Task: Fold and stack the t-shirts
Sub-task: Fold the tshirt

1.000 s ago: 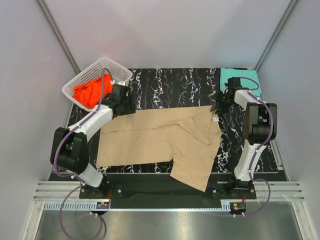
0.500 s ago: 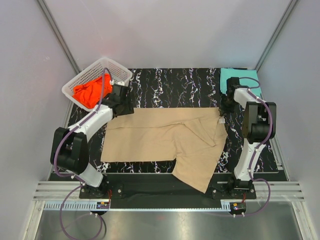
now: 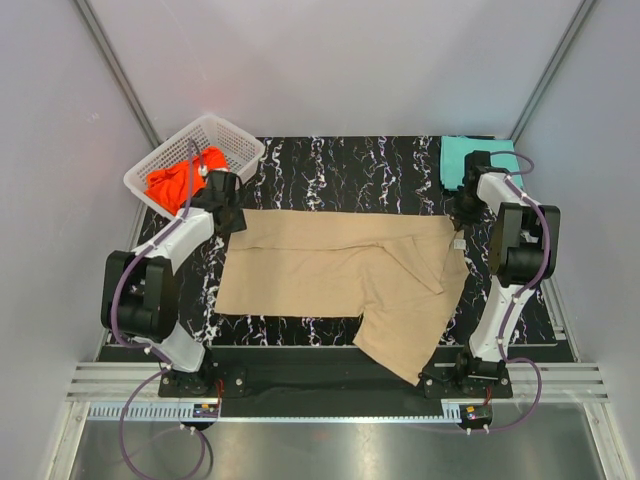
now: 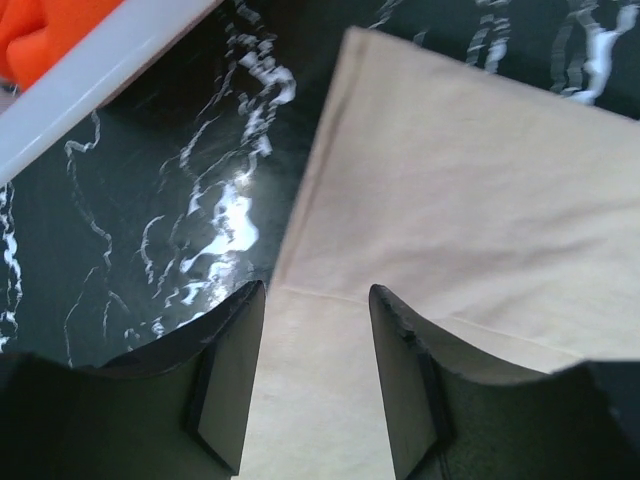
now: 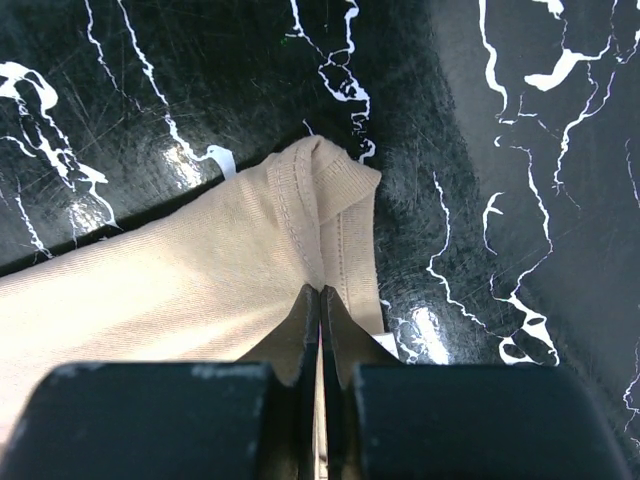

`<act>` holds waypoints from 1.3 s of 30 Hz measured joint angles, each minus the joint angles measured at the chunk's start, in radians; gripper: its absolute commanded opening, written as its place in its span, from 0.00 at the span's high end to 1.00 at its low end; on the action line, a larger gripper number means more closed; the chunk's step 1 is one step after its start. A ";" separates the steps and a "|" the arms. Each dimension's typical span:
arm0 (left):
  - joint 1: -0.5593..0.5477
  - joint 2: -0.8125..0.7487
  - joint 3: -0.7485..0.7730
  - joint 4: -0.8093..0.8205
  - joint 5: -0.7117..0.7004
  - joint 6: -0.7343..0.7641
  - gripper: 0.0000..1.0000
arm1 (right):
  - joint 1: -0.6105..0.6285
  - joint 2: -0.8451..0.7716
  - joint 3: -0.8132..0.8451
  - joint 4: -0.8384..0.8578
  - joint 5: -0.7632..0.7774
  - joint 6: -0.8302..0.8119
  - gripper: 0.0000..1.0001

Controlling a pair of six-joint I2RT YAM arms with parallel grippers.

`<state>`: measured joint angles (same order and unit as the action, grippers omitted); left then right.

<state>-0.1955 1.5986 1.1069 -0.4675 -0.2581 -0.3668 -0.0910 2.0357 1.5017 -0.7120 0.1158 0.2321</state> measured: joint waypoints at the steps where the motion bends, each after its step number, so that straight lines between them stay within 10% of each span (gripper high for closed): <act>1: 0.017 0.000 -0.013 0.002 0.010 -0.002 0.50 | 0.000 0.000 0.000 0.000 0.000 -0.001 0.98; 30: 0.093 0.149 -0.038 0.034 0.141 -0.008 0.67 | -0.008 0.000 -0.024 0.043 -0.031 -0.001 0.99; 39: 0.093 0.167 -0.036 0.042 0.135 -0.019 1.00 | -0.011 0.000 -0.024 0.043 -0.031 -0.001 0.99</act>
<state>-0.1028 1.7657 1.0710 -0.4252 -0.1230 -0.3862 -0.1017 2.0354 1.4780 -0.6693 0.0849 0.2310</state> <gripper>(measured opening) 0.051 0.017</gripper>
